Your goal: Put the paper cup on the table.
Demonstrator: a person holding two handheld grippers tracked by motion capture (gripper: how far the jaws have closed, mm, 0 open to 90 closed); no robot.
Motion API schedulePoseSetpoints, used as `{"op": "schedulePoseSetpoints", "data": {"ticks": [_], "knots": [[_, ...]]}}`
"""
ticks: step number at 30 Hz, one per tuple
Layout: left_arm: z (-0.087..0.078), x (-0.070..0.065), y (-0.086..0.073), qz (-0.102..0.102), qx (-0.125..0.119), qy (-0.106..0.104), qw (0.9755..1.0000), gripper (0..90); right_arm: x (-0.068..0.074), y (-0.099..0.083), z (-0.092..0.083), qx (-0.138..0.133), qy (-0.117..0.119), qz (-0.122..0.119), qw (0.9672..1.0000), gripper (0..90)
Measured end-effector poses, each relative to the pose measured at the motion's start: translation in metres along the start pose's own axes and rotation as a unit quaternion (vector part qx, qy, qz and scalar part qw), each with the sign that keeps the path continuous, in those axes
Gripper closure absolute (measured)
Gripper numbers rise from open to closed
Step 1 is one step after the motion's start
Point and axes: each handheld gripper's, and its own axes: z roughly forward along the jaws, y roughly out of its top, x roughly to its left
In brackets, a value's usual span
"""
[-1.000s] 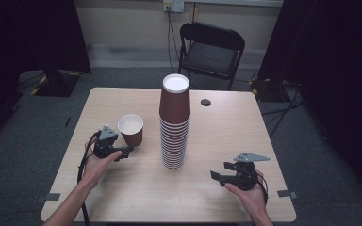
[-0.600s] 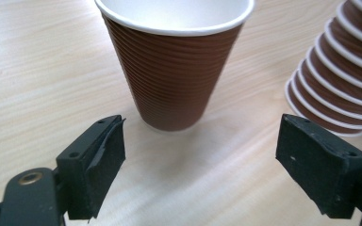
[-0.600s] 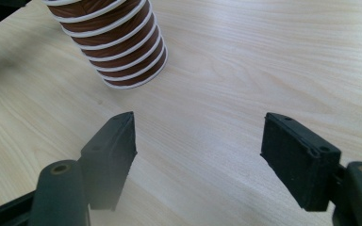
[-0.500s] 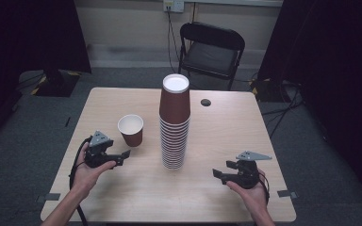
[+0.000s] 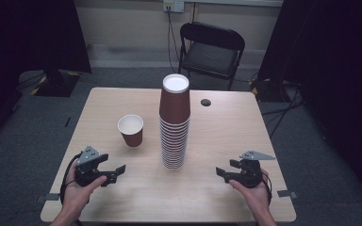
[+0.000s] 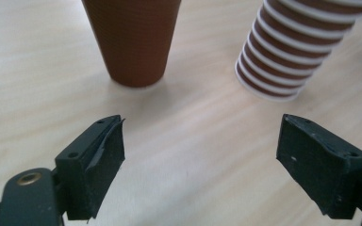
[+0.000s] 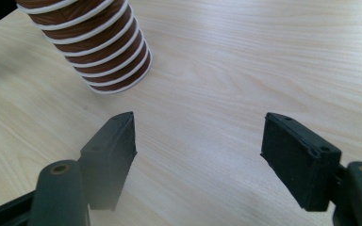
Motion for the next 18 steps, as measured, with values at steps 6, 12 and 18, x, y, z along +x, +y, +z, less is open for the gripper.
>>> {"op": "schedulePoseSetpoints", "data": {"ticks": [6,12,18], "knots": [[-0.010,-0.003,-0.014,-0.004,-0.004,0.007,1.0000,15.6,-0.005,-0.003,-0.003,-0.005,-0.012,0.004,0.9999,26.3],[-0.010,-0.003,-0.020,0.019,-0.009,0.008,0.9998,16.1,-0.013,-0.010,0.000,0.005,-0.040,-0.003,0.9992,22.5],[-0.002,0.001,-0.028,0.014,0.008,0.013,0.9998,16.3,-0.023,-0.015,0.009,0.021,-0.067,-0.001,0.9975,20.3]]}}
